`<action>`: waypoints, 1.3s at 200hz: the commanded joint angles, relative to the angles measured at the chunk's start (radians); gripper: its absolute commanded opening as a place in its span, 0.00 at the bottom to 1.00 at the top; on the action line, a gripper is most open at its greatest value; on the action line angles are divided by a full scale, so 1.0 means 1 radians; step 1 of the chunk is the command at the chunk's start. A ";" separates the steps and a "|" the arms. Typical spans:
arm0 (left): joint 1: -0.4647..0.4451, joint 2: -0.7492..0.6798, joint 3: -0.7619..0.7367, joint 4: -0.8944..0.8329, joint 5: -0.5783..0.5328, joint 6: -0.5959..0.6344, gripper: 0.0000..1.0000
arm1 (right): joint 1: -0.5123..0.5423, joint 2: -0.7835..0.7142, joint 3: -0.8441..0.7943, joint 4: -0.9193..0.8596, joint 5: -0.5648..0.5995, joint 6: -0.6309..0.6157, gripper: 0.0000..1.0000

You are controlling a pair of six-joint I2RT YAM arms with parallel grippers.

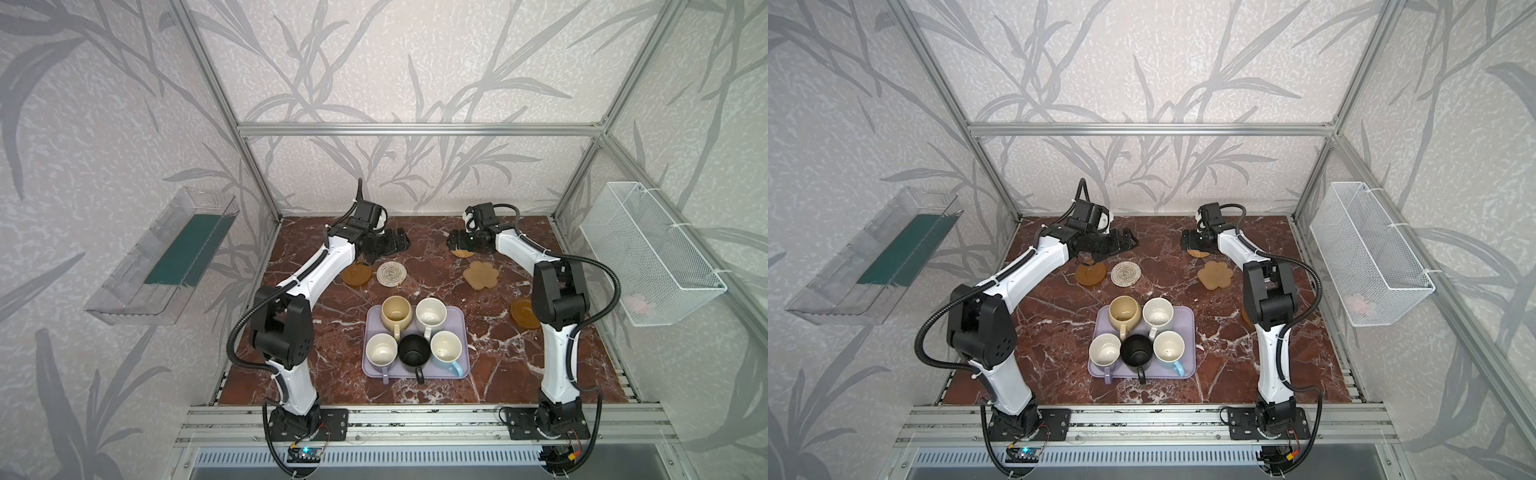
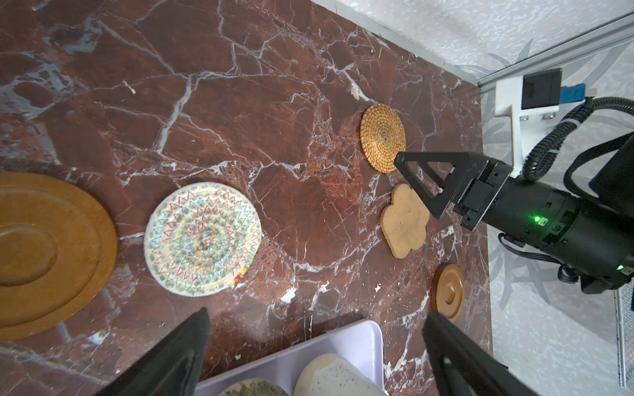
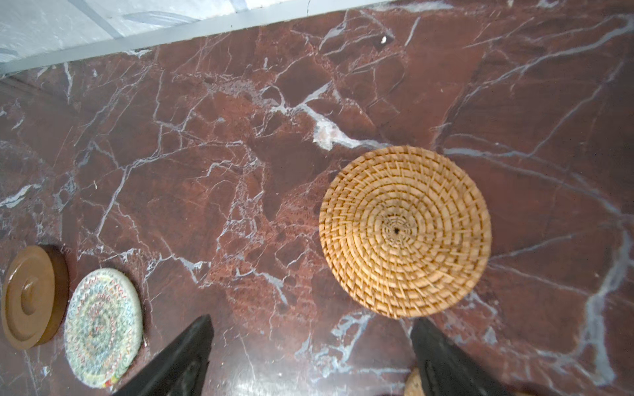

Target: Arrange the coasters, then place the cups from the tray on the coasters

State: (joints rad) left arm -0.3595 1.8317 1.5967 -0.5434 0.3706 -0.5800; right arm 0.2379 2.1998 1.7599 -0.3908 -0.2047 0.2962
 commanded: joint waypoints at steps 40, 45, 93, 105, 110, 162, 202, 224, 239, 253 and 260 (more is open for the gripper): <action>-0.033 0.102 0.088 0.014 0.033 -0.024 0.99 | -0.027 0.132 0.158 -0.107 -0.019 0.028 0.75; -0.034 0.108 0.093 0.017 0.038 -0.027 0.99 | -0.029 0.144 0.174 -0.119 -0.017 0.026 0.73; -0.046 0.154 0.131 0.001 0.027 -0.026 0.99 | -0.035 0.267 0.350 -0.230 -0.016 0.008 0.67; -0.048 0.158 0.123 0.013 0.030 -0.033 0.99 | -0.035 0.303 0.411 -0.277 -0.029 0.003 0.65; -0.051 0.158 0.122 0.015 0.032 -0.037 0.99 | -0.035 0.317 0.434 -0.293 -0.037 -0.001 0.65; -0.059 0.172 0.120 0.024 0.029 -0.038 0.99 | -0.033 0.397 0.558 -0.430 -0.057 -0.017 0.64; -0.062 0.145 0.088 0.037 0.030 -0.054 0.99 | -0.027 0.424 0.594 -0.506 -0.092 -0.050 0.61; -0.062 0.122 0.048 0.060 0.031 -0.068 0.99 | -0.009 0.428 0.601 -0.530 -0.097 -0.073 0.61; -0.062 0.108 0.025 0.075 0.032 -0.077 0.99 | 0.005 0.431 0.604 -0.538 -0.108 -0.089 0.61; -0.062 0.098 0.009 0.082 0.028 -0.078 0.99 | 0.019 0.433 0.604 -0.545 -0.117 -0.095 0.60; -0.061 0.092 0.000 0.082 0.025 -0.078 0.99 | 0.028 0.434 0.605 -0.547 -0.126 -0.098 0.60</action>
State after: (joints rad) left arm -0.4179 1.9800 1.6260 -0.4839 0.3954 -0.6407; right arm 0.2291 2.5885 2.3543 -0.8433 -0.2863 0.2279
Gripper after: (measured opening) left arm 0.994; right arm 0.602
